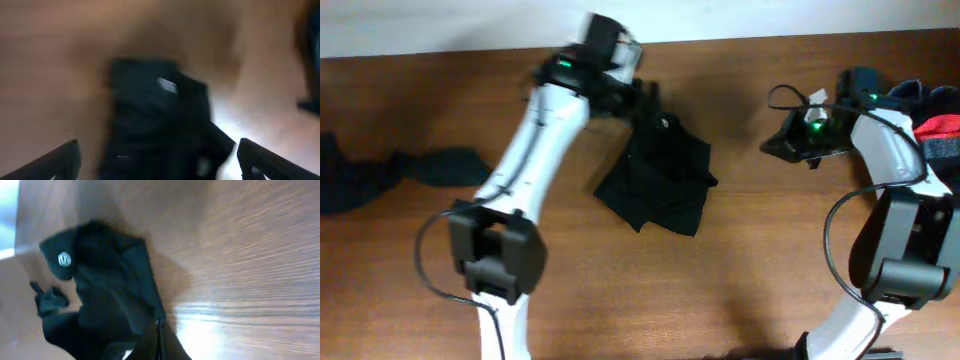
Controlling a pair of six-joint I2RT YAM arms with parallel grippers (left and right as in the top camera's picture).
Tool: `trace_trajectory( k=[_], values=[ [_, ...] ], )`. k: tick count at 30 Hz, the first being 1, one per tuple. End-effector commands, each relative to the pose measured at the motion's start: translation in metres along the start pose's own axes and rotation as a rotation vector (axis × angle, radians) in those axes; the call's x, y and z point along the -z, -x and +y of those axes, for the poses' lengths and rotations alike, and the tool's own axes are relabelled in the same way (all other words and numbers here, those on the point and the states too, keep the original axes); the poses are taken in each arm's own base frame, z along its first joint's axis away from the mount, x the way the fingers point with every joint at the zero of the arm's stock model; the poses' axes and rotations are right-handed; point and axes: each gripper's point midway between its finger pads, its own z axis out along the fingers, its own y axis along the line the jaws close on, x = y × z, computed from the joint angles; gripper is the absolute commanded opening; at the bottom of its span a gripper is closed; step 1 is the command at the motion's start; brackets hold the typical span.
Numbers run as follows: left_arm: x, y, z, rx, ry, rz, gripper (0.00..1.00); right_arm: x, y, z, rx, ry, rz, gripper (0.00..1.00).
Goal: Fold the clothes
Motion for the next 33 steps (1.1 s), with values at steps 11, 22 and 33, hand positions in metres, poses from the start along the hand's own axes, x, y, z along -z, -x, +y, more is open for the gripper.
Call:
trace_trajectory(
  k=[11,22,33],
  values=[
    [0.066,0.027,0.095,0.237,0.006,-0.093,0.99,-0.058,-0.085,0.091,0.457,0.055,0.197,0.49],
    [0.067,0.023,0.104,0.163,0.043,-0.080,0.99,-0.077,-0.130,0.105,0.883,0.077,0.300,0.69],
    [0.067,0.023,0.104,0.158,0.042,-0.080,0.99,-0.087,-0.137,0.102,1.057,0.002,0.308,0.29]
  ],
)
